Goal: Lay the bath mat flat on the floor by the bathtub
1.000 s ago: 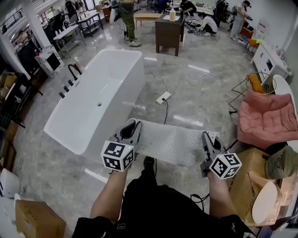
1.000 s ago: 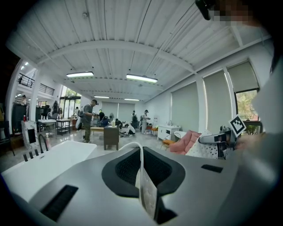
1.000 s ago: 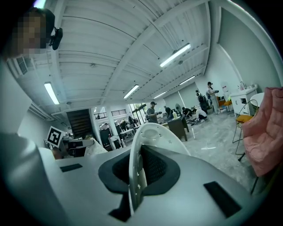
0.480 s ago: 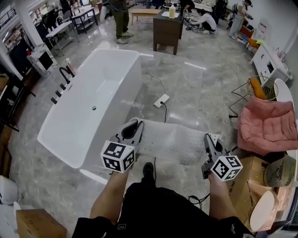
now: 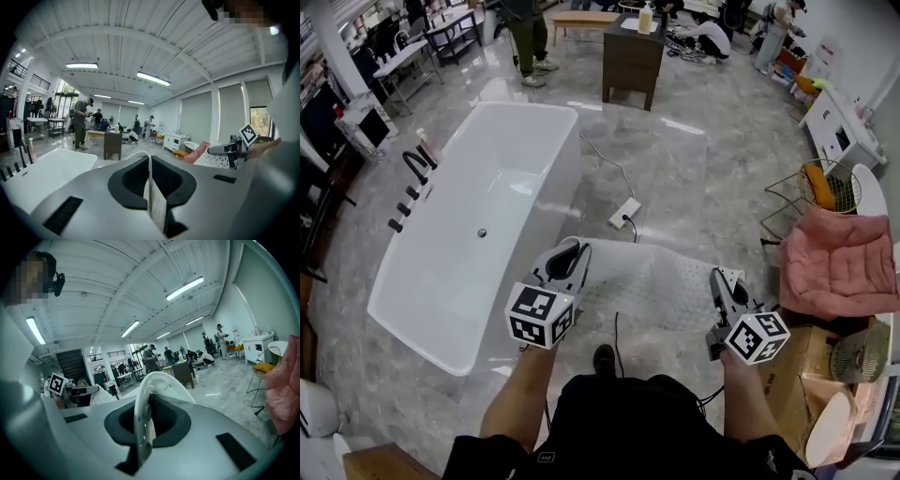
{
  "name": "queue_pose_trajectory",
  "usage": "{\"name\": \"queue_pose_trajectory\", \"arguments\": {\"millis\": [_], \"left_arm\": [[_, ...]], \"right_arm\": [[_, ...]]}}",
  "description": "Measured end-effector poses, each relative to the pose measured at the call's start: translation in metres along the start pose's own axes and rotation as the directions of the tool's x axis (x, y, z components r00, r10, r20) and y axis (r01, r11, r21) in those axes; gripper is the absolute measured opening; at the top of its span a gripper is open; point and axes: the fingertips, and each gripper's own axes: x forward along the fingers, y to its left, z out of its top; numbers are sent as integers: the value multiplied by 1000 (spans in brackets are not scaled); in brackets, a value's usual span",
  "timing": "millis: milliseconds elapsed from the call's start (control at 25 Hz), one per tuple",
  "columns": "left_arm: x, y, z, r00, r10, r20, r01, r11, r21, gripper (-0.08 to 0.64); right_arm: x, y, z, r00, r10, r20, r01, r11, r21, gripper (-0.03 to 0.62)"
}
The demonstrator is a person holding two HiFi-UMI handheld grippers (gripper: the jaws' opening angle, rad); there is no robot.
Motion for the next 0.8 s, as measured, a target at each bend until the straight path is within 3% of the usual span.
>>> {"name": "queue_pose_trajectory", "arguments": {"millis": [440,800], "left_arm": [[61,35,2,1000,-23,-18,22,999,-34,25],[170,28,19,998,7,-56,-9,1000,-23,25]], "right_arm": [[56,-38,15,999,-36,-20,36,999,26,20],[115,-134,44,1000,9,-15,-8,998,70,20]]}}
